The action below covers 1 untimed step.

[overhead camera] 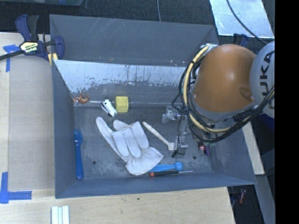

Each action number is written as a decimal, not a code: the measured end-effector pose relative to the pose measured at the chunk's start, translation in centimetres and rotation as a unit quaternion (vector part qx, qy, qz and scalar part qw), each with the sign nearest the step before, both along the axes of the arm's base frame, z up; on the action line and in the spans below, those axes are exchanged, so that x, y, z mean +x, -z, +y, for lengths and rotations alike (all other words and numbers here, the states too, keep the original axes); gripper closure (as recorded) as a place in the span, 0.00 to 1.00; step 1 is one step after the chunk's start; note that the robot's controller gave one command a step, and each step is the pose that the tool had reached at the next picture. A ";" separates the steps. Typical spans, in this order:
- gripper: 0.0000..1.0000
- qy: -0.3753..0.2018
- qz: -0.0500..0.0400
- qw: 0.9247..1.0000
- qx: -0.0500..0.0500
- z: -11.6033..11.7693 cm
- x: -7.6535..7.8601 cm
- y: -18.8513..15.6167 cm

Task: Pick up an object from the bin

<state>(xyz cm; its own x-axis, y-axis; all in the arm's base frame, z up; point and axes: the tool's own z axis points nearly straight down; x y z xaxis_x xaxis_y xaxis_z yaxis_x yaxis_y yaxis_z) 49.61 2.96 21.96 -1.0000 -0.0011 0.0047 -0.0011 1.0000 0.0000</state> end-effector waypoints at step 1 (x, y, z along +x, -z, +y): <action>0.00 0.001 -0.004 1.000 0.000 0.0 0.2 -0.3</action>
Offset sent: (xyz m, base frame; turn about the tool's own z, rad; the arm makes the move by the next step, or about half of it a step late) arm -0.0143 0.0058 -0.1496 -0.3088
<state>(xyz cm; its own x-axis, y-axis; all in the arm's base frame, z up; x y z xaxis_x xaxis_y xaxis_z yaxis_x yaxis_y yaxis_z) 49.77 2.93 22.30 -1.0000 0.0005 -0.0031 0.0005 1.0000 0.0002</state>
